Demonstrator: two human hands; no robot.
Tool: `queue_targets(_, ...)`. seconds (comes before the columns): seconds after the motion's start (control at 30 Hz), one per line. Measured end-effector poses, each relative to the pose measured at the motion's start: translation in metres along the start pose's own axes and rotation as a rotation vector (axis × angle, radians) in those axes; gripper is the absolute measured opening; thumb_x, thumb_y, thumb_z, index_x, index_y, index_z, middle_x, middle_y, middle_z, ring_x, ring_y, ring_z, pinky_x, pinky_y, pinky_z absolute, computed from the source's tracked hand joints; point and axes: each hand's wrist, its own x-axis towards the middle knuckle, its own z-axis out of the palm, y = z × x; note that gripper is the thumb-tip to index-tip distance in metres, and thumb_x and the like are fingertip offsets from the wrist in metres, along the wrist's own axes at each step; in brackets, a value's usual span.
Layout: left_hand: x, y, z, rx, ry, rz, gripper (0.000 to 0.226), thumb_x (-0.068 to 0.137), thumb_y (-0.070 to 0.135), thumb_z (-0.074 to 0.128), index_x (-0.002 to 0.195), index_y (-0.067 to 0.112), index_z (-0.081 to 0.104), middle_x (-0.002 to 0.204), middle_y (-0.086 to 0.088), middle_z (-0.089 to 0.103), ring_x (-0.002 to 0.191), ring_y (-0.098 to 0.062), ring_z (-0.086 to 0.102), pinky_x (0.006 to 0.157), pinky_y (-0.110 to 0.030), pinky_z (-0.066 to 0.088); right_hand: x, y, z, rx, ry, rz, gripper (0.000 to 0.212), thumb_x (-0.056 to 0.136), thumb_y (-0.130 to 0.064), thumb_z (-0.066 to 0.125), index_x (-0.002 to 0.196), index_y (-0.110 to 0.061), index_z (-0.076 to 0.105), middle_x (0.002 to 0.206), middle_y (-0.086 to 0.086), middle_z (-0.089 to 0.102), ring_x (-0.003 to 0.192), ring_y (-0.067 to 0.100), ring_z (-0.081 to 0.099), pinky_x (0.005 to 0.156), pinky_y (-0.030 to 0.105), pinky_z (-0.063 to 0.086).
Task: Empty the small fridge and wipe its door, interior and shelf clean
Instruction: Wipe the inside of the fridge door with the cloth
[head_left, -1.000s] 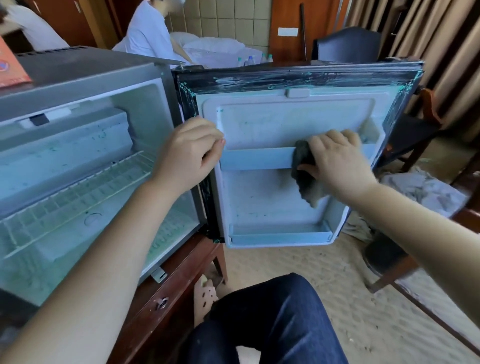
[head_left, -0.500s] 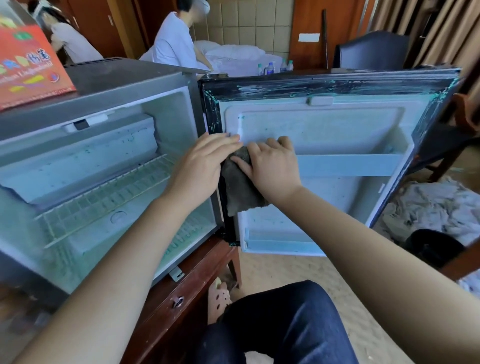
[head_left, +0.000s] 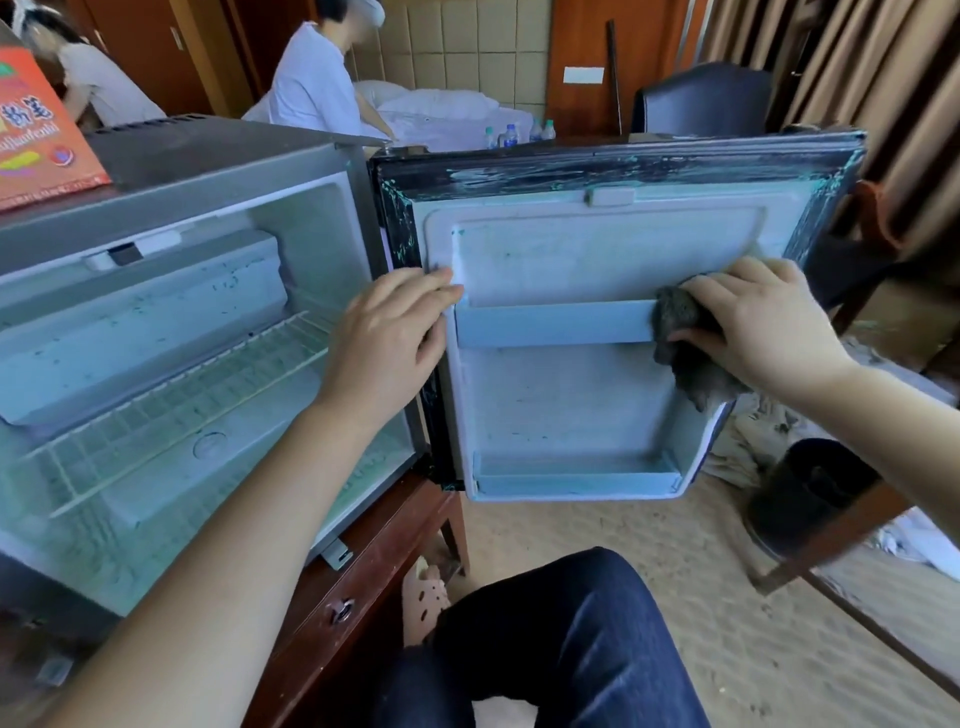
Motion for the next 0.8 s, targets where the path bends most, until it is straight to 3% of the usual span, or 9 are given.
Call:
queue_targets(0.1, 0.009, -0.002, 0.007, 0.004, 0.02, 0.032, 0.013, 0.088, 0.017, 0.065, 0.091, 0.006, 0.071, 0.106, -0.012, 0.065, 0.102, -0.032, 0.055, 0.082, -0.048, 0.051, -0.001, -0.002, 0.0, 0.003, 0.007, 0.043, 0.043, 0.069, -0.032, 0.081, 0.093, -0.003, 0.062, 0.081, 0.015, 0.066, 0.083, 0.036, 0.059, 0.073, 0.042, 0.038)
queue_targets(0.23, 0.02, 0.0, 0.009, -0.026, 0.062, -0.013, 0.014, 0.081, 0.018, 0.072, 0.075, 0.006, 0.069, 0.092, -0.01, 0.063, 0.092, -0.026, 0.046, 0.078, -0.039, 0.046, 0.009, -0.025, 0.003, 0.051, 0.025, 0.064, 0.044, 0.064, -0.032, 0.085, 0.082, -0.002, 0.057, 0.072, 0.016, 0.061, 0.075, 0.036, 0.057, 0.071, 0.044, 0.039)
queue_targets(0.33, 0.021, 0.002, 0.008, -0.036, 0.054, -0.054, 0.013, 0.079, 0.02, 0.072, 0.074, 0.009, 0.071, 0.091, -0.008, 0.063, 0.091, -0.023, 0.046, 0.08, -0.031, 0.036, 0.027, -0.067, 0.007, 0.13, 0.054, 0.053, 0.047, 0.056, -0.033, 0.088, 0.075, -0.004, 0.056, 0.067, 0.014, 0.06, 0.072, 0.035, 0.059, 0.067, 0.042, 0.044)
queue_targets(0.57, 0.017, 0.007, 0.005, -0.023, 0.016, -0.106, 0.021, 0.084, 0.023, 0.056, 0.076, 0.008, 0.069, 0.097, -0.007, 0.064, 0.091, -0.028, 0.052, 0.078, -0.036, 0.04, 0.074, -0.18, 0.014, 0.217, 0.041, 0.093, 0.052, 0.048, -0.047, 0.089, 0.069, -0.01, 0.057, 0.061, 0.006, 0.061, 0.069, 0.029, 0.06, 0.065, 0.036, 0.048)
queue_targets(0.8, 0.015, 0.013, -0.001, 0.048, 0.013, -0.102, 0.008, 0.083, 0.015, 0.071, 0.079, 0.007, 0.073, 0.098, -0.009, 0.065, 0.093, -0.034, 0.056, 0.076, -0.043, 0.046, 0.051, -0.135, 0.011, 0.112, 0.133, -0.031, 0.043, 0.056, -0.041, 0.084, 0.076, -0.012, 0.058, 0.068, 0.004, 0.062, 0.074, 0.027, 0.06, 0.072, 0.034, 0.028)
